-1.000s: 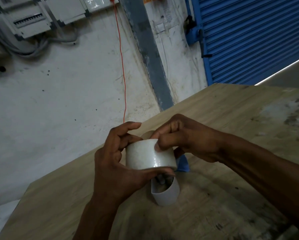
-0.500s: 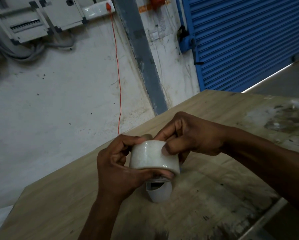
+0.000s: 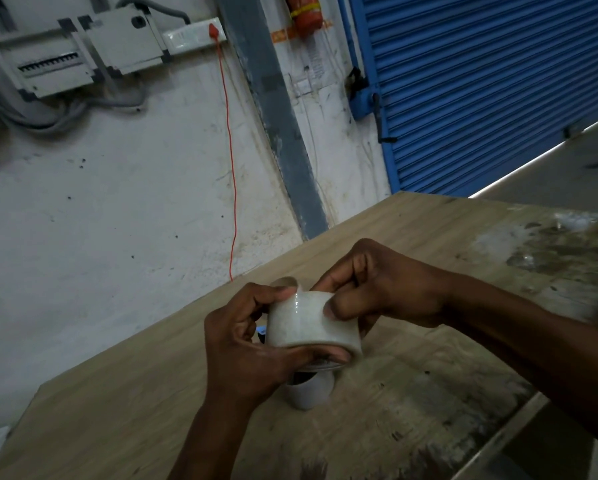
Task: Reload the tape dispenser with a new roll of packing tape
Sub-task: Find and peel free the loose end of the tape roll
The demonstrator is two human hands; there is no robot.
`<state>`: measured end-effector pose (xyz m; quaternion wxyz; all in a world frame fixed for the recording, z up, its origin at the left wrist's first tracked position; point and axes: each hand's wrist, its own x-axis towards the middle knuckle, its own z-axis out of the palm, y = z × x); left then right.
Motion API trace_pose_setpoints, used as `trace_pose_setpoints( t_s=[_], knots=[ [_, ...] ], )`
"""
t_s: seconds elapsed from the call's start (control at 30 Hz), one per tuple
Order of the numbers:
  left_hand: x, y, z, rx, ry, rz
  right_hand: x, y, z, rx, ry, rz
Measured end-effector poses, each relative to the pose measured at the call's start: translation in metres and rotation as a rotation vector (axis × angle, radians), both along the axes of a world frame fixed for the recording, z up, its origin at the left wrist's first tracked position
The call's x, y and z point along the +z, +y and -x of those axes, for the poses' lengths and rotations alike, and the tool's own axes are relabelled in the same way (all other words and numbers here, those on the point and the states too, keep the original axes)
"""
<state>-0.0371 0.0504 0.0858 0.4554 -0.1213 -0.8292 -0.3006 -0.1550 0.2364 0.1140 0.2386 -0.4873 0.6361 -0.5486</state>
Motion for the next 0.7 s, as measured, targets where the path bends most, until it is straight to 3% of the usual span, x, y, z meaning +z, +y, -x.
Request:
trace_pose_setpoints(
  t_s=[0.47,0.7],
  knots=[
    [-0.005,-0.002,-0.001,0.08,0.049,0.123,-0.008,0.002,0.001,0.015,-0.051,0.031],
    [-0.009,-0.003,0.001,0.07,0.083,0.051,-0.014,0.002,0.002,0.033,-0.072,0.054]
  ],
)
